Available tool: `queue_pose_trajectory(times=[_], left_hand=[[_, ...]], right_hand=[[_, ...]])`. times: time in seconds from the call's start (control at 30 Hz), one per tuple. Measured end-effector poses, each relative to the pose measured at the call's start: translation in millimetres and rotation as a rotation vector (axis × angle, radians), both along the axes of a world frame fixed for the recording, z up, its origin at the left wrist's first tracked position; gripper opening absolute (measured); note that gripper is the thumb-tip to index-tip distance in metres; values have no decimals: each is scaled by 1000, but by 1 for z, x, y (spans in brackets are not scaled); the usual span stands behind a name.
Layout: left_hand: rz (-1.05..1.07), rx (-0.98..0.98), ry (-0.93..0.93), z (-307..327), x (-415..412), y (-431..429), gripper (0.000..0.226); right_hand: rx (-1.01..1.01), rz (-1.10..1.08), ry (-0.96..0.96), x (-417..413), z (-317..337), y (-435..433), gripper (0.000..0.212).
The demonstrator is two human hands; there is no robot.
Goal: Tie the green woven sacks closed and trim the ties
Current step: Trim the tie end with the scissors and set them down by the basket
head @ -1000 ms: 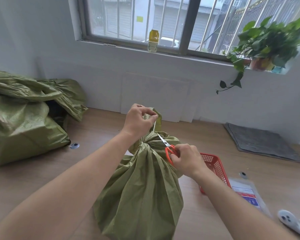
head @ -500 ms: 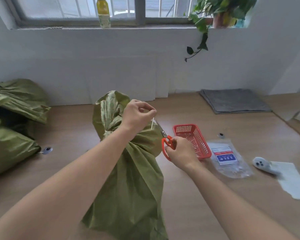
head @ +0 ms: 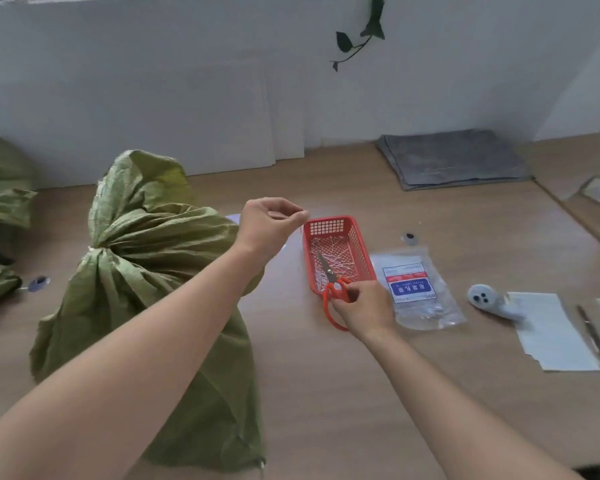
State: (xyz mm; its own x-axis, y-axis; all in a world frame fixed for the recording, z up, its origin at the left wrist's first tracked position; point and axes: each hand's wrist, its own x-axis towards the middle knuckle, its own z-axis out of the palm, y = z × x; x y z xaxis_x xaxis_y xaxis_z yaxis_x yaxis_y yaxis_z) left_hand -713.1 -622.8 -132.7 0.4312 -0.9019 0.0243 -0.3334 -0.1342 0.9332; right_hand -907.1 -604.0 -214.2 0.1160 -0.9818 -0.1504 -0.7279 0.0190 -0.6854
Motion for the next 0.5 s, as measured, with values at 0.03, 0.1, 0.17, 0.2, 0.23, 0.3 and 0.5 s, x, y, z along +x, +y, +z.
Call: queue_pose_trajectory(times=[0.03, 0.1, 0.17, 0.2, 0.23, 0.3, 0.5], left_hand=[[5, 3, 11, -5, -5, -6, 10], [1, 13, 20, -16, -14, -18, 8], [-29, 46, 32, -29, -24, -30, 7], [-44, 67, 38, -37, -29, -36, 6], [-57, 88, 40, -45, -33, -42, 5], [-70, 121, 31, -61, -41, -54, 3], [-39, 214, 58, -114, -60, -89, 7]], right_hand=[[22, -3, 5, -6, -4, -3, 17], [77, -11, 5, -17, -13, -8, 13], [111, -36, 9, -25, -24, -15, 12], [125, -57, 12, -29, -31, -18, 9], [139, -82, 10, -31, -38, -21, 8], [166, -133, -9, -36, -51, -25, 12], [253, -215, 8, -52, -104, -31, 22]])
